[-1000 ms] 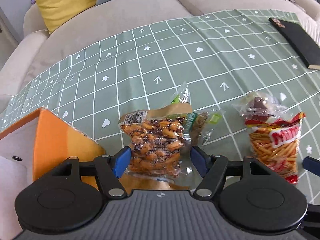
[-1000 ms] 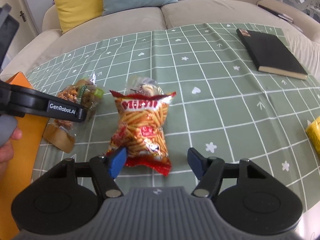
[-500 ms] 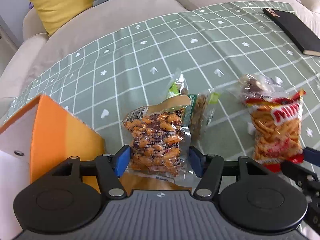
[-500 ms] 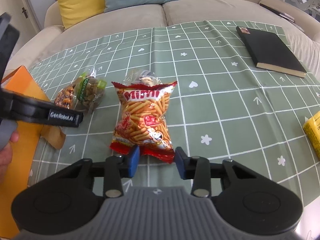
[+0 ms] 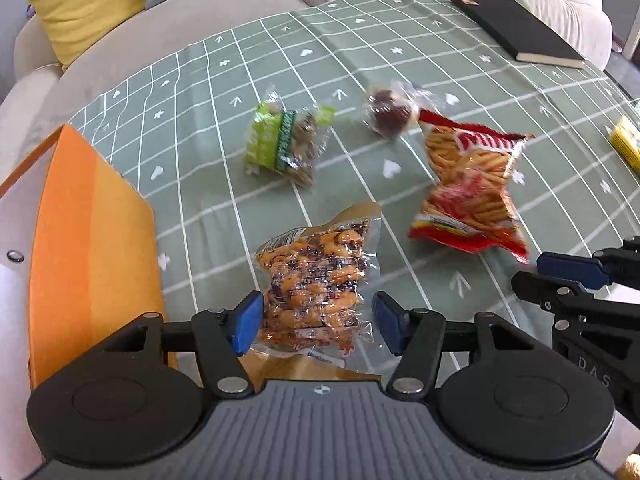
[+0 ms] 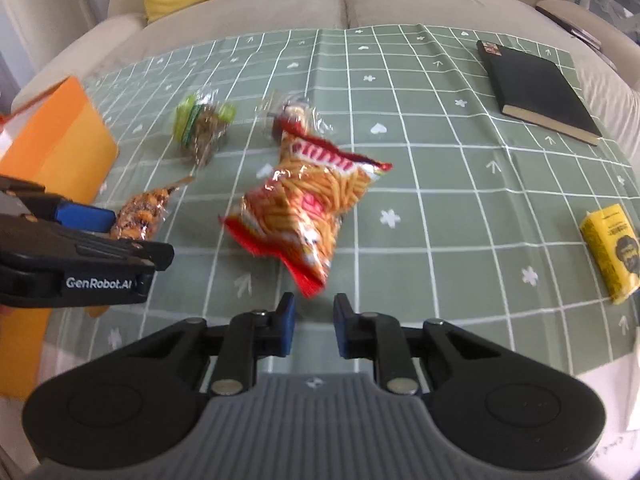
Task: Organize snacks
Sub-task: 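Grasp the peanut packet with the left tool while the right tool grasps the red Mimi bag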
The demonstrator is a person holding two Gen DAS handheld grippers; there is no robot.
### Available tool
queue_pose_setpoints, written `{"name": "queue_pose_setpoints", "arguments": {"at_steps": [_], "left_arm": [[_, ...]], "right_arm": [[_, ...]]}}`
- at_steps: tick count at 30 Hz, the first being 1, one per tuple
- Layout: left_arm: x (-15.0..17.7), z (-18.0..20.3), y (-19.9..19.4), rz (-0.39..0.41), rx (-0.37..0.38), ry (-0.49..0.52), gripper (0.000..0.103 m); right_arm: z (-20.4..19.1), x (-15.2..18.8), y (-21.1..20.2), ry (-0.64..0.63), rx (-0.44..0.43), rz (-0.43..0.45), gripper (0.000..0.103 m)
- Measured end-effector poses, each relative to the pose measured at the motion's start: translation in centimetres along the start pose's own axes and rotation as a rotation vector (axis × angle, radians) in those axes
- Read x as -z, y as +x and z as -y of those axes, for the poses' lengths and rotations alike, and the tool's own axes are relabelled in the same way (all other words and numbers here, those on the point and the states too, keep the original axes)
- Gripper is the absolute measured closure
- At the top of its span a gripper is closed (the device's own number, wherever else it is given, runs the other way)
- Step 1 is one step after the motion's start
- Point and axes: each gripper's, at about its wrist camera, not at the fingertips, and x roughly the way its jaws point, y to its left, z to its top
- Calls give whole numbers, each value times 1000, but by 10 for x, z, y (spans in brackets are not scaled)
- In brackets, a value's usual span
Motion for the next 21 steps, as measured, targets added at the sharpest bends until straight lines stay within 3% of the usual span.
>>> {"name": "queue_pose_setpoints", "arguments": {"at_steps": [5, 10, 15, 21], "left_arm": [[11, 4, -7, -3, 10, -6, 35], [15, 4, -11, 11, 16, 17, 31], [14, 5, -9, -2, 27, 35, 24], [14, 2, 0, -27, 29, 49, 19]], "right_arm": [[2, 10, -7, -14, 11, -7, 83], [6, 10, -12, 14, 12, 21, 64], [9, 6, -19, 53, 9, 83, 39], [20, 3, -18, 125, 3, 105, 29]]}}
